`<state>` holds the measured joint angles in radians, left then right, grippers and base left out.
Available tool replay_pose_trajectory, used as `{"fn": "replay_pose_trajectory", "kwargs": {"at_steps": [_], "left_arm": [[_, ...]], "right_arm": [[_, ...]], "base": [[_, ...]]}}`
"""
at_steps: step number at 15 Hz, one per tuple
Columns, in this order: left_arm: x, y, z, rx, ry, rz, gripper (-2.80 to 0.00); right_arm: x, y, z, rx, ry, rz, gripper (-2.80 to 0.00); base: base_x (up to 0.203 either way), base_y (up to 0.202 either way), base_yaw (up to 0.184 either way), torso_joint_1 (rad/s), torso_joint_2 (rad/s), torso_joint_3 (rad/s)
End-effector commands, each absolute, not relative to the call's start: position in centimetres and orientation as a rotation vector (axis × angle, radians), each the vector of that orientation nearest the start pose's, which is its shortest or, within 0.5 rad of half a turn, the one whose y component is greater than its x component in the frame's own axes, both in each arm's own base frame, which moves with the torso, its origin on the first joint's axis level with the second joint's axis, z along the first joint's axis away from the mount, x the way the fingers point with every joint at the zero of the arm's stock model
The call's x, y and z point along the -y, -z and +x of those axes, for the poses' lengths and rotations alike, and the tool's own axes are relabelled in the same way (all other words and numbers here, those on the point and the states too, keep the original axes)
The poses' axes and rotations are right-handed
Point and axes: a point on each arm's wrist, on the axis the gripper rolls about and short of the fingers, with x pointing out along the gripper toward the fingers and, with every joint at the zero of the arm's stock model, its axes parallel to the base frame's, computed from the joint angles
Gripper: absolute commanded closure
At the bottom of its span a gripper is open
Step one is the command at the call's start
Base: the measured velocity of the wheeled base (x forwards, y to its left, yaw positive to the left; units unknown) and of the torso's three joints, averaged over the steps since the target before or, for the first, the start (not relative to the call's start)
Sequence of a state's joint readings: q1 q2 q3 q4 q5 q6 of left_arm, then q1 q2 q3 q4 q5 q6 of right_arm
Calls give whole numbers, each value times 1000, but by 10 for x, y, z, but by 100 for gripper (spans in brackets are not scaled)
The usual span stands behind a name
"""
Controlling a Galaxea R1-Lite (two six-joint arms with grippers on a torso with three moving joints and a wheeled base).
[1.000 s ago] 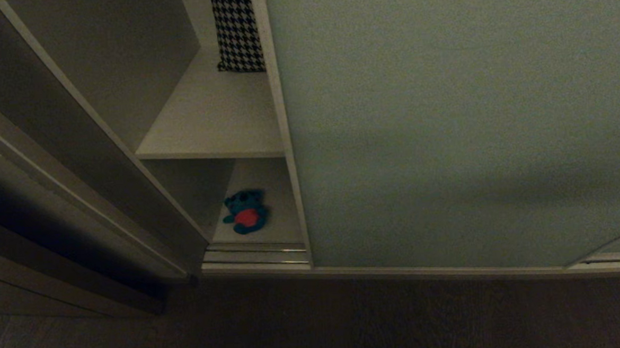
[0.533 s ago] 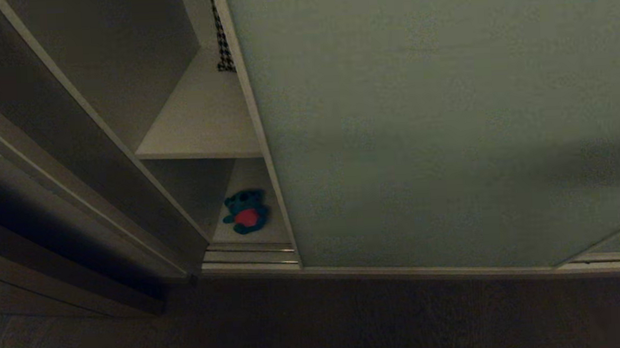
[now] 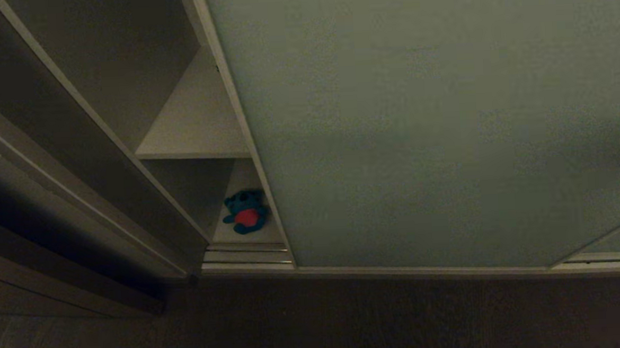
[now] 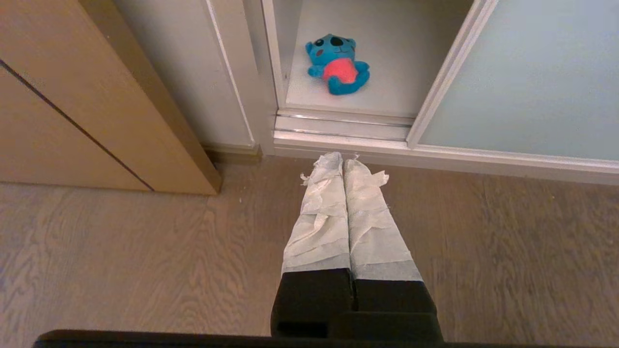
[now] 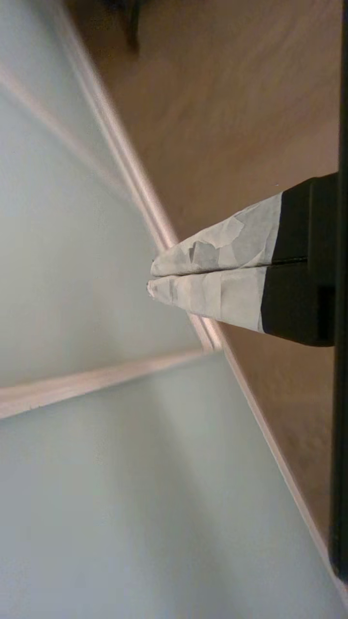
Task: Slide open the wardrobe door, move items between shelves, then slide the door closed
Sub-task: Close the door
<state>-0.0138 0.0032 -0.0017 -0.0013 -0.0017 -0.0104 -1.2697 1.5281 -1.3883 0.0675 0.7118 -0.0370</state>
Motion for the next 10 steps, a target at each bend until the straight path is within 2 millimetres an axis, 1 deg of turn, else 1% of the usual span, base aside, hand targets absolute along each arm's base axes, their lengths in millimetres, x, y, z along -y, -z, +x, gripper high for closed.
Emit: {"fn": "replay_pose_trajectory", "kwargs": {"at_steps": [1, 2, 4, 7, 10], "left_arm": [[0, -76, -23, -2, 15, -11, 0], [0, -76, -23, -2, 15, -11, 0], [0, -76, -23, -2, 15, -11, 0], [0, -76, -23, -2, 15, -11, 0], [0, -76, -23, -1, 15, -11, 0]], "right_arm": [[274, -323, 103, -137, 492, 170, 0], [279, -325, 106, -130, 467, 167, 0], [284, -327, 119, -129, 418, 182, 0], [292, -323, 138, -135, 369, 187, 0], [293, -322, 151, -138, 336, 185, 0]], "base": [[0, 0, 0, 0, 0, 0], [0, 0, 0, 0, 0, 0], [0, 0, 0, 0, 0, 0], [0, 0, 0, 0, 0, 0], [0, 0, 0, 0, 0, 0]]}}
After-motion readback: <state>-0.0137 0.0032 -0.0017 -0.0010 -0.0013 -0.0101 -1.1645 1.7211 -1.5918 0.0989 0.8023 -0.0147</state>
